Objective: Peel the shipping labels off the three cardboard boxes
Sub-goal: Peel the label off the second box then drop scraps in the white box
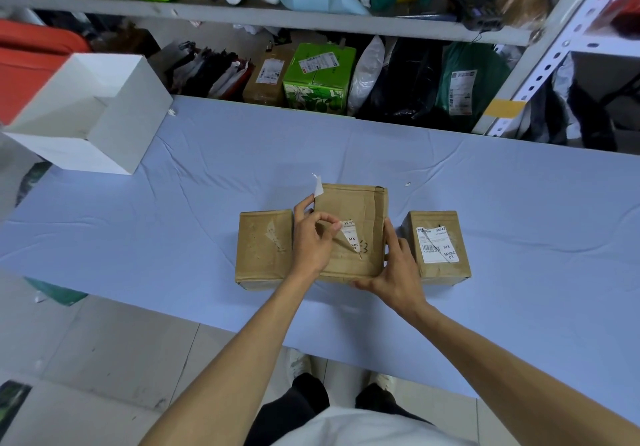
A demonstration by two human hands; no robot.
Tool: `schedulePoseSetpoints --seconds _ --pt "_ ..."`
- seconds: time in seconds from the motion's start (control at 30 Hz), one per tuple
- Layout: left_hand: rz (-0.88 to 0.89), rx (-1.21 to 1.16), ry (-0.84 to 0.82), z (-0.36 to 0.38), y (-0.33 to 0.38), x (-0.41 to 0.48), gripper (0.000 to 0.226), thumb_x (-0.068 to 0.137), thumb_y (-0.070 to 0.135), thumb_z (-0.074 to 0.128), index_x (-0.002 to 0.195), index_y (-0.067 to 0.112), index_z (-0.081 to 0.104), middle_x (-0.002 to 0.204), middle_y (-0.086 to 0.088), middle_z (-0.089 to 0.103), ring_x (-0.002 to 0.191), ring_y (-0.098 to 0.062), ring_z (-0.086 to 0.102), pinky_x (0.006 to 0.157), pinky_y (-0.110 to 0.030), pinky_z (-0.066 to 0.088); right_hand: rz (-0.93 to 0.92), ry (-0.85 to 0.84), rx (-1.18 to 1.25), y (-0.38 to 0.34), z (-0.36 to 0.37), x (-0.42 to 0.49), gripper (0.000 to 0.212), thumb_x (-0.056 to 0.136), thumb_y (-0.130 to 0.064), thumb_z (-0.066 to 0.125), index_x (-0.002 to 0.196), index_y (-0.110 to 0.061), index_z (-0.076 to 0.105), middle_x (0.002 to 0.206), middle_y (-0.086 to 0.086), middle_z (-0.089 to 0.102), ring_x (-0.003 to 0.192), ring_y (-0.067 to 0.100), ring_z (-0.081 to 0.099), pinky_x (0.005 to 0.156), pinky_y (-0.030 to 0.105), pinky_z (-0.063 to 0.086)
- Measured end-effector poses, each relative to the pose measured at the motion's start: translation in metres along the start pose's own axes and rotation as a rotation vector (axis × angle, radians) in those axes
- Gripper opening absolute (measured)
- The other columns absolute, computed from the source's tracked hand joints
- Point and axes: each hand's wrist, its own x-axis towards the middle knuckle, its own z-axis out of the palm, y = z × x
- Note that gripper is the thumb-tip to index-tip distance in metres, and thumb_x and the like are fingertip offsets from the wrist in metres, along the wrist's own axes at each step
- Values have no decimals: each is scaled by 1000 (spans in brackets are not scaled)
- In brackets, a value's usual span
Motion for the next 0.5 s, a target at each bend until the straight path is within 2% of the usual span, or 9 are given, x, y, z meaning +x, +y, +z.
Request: schedulePoseSetpoints --seconds 0.13,0.27,0.33,0.4,0.5 --pt "29 59 89 -5 1 4 8 86 12 67 81 17 63 122 2 48 126 -16 42 98 -19 29 -12 15 9 -6 -1 5 125 43 -44 85 146 -38 15 106 0 46 95 18 49 81 38 51" --pt "68 99 162 -11 5 14 14 88 16 64 81 26 58 108 3 57 106 -18 51 87 -29 40 -22 -11 -14 -10 -4 16 116 41 -50 79 142 -40 22 100 -2 46 93 19 50 75 30 44" --pt "84 26 157 -13 7 17 14 90 12 62 81 21 58 100 1 60 92 -12 59 78 -26 47 -17 -23 -23 -12 -5 18 115 39 -54 76 139 -44 21 98 -4 46 92 18 50 74 29 44" --pt "92 7 133 -12 7 17 14 91 10 59 82 20 56 94 0 63 84 -6 61 69 -16 46 -1 -23 -29 -11 -5 19 115 37 -56 74 137 -46 19 97 -5 44 90 17 50 73 29 43" --pt "92 5 84 -11 6 15 13 92 7 58 83 17 56 86 6 64 81 -3 61 68 -17 49 9 -25 -26 -8 -5 18 116 37 -56 74 139 -45 19 93 -11 42 90 15 49 72 28 41"
